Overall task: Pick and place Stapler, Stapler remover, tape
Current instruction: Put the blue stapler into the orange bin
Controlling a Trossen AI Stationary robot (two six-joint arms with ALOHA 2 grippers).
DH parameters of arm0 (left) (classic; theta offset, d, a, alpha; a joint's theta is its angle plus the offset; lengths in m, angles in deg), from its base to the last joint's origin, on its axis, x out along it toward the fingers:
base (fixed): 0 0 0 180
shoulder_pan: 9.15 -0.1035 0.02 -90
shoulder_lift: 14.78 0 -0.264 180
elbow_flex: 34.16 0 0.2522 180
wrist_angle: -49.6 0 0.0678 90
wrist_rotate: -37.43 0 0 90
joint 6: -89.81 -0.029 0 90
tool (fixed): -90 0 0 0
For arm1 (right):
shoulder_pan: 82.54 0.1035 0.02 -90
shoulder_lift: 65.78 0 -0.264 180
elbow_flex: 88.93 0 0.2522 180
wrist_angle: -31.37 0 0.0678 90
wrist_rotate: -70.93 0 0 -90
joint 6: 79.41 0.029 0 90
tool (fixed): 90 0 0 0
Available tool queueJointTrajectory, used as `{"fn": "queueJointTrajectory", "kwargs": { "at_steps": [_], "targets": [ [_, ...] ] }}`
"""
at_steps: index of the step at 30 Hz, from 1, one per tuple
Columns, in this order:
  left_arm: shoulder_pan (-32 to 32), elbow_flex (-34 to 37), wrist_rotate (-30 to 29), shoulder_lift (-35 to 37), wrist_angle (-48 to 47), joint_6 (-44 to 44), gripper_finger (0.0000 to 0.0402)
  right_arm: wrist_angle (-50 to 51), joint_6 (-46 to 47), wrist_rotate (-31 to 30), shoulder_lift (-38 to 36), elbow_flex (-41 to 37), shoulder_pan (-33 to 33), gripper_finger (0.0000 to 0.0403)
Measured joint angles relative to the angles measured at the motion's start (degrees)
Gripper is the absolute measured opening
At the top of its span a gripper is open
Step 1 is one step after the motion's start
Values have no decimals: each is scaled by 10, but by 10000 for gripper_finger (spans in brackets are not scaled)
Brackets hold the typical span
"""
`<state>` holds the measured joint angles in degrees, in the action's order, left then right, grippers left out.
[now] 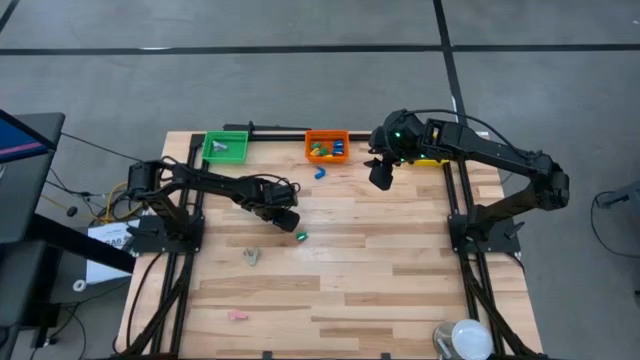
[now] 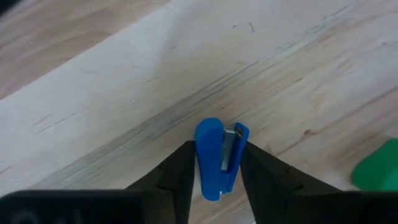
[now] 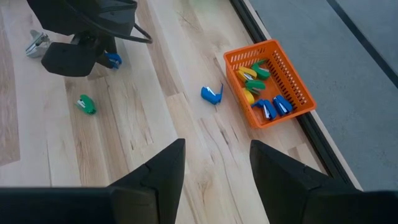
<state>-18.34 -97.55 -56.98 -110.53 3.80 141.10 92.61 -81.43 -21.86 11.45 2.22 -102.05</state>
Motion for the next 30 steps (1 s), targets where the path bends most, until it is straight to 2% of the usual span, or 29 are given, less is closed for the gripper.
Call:
{"fn": "queueJointTrajectory", "kwargs": {
  "at_steps": [13, 20, 30],
  "targets": [
    [-2, -1, 23, 12, 6, 0, 93, 0, 0, 0, 0, 0, 0, 172],
    [-28, -1, 0, 87, 6, 0, 81, 0, 0, 0, 0, 0, 0, 172],
    [-77, -1, -9, 170, 55, -78, 77, 0, 0, 0, 0, 0, 0, 172]
  ]
}}
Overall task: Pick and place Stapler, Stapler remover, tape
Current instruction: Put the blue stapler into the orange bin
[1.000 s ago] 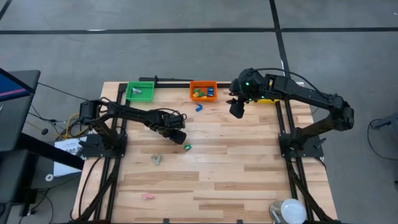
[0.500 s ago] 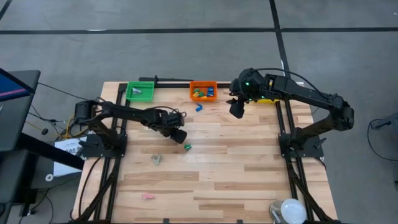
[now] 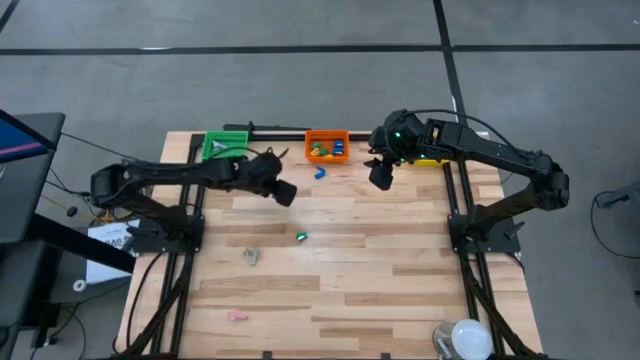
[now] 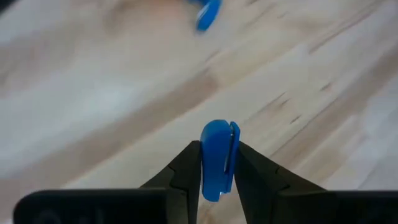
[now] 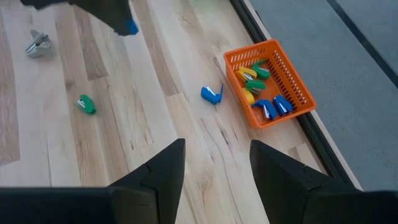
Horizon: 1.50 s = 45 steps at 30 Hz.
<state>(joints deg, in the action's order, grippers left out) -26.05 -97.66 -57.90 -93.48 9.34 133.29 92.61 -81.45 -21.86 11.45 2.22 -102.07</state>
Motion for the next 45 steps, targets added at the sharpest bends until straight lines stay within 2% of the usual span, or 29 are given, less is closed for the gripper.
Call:
{"fn": "queueJointTrajectory", "kwargs": {
  "at_steps": [13, 27, 34, 45],
  "targets": [
    [-56, -3, 38, 16, 113, -44, 76, 0, 1, 0, 0, 0, 0, 172],
    [-126, -116, 44, 10, 128, -173, 76, 0, 8, 0, 0, 0, 0, 172],
    [-136, -142, 45, -25, 160, -195, 76, 0, 7, 0, 0, 0, 0, 172],
    [-139, -141, 46, -144, 273, -194, 76, 0, 6, 0, 0, 0, 0, 172]
  ]
}}
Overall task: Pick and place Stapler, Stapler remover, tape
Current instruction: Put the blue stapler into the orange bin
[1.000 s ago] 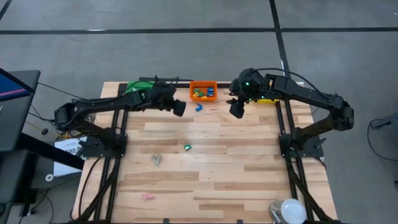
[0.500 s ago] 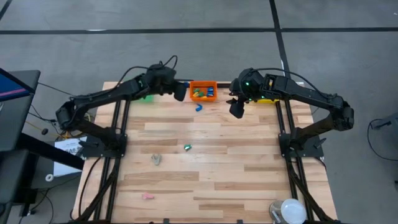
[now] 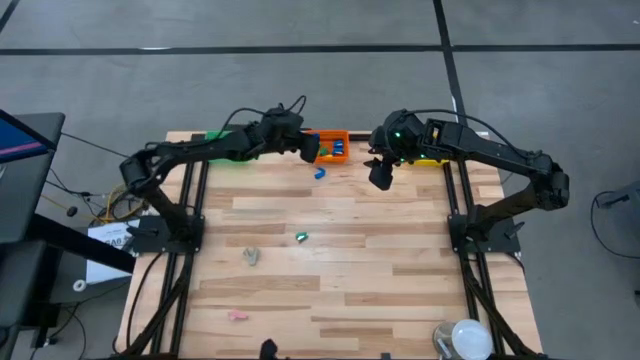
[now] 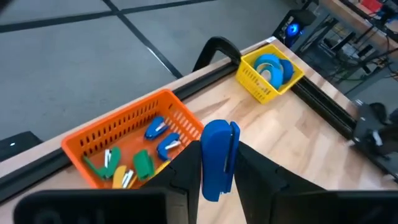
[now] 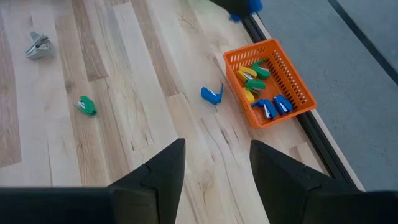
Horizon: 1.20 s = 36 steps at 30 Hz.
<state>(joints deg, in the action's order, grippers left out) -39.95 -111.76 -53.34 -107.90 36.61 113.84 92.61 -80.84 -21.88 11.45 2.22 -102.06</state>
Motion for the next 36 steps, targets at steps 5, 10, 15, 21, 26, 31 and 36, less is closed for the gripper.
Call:
{"fn": "queueJointTrajectory", "kwargs": {
  "at_steps": [5, 10, 15, 21, 26, 31, 36],
  "targets": [
    [-13, 0, 0, -39, 31, 0, 76, 0, 0, 0, 0, 0, 0, 172],
    [-28, 0, 0, -75, 69, 0, 76, 0, 0, 0, 0, 0, 0, 172],
    [-42, 0, 0, -103, 92, -2, 76, 0, 0, 0, 0, 0, 0, 172],
    [-57, 0, 0, -125, 97, -2, 76, 0, 0, 0, 0, 0, -1, 172],
    [-63, 0, 0, -129, 100, -2, 76, 0, -1, 0, 0, 0, -1, 172],
    [-62, 0, 0, -126, 104, -2, 78, 0, -3, 0, 0, 0, -1, 172],
    [-59, 0, 8, -125, 105, -16, 79, 0, -7, -1, 0, 0, -1, 172]
  ]
}}
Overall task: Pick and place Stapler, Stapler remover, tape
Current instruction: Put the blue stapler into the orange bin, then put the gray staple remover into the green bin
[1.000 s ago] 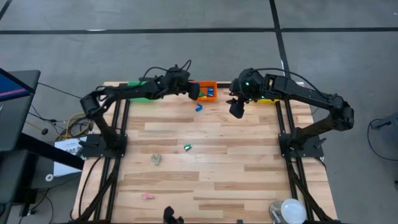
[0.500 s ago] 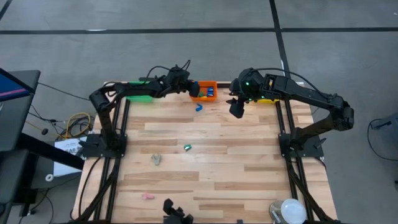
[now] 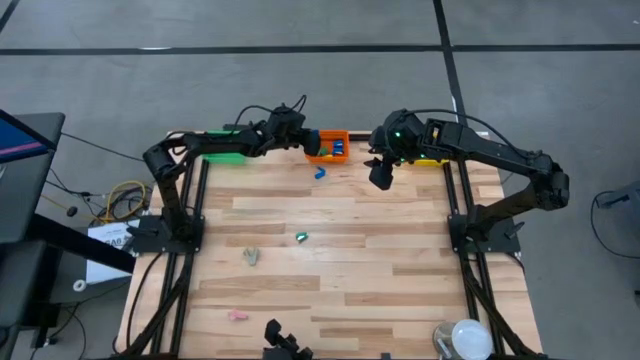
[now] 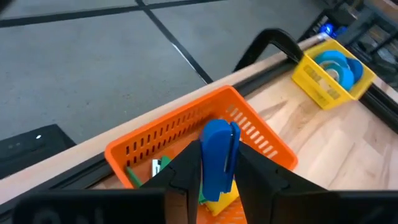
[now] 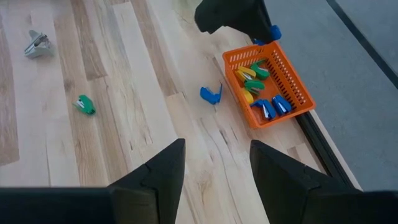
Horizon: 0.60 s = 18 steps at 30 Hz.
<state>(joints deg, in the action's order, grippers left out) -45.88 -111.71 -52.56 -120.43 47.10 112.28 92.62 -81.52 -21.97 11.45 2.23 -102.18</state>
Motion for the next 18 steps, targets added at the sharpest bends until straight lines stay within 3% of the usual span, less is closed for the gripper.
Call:
{"fn": "queueJointTrajectory", "kwargs": {
  "at_steps": [6, 18],
  "targets": [
    [3, 0, 39, 0, 0, -23, 93, 0, 0, -1, 0, 0, 0, 172],
    [3, 0, 58, 1, 0, -21, 239, 0, 1, 0, 0, 0, 0, 172]
  ]
}}
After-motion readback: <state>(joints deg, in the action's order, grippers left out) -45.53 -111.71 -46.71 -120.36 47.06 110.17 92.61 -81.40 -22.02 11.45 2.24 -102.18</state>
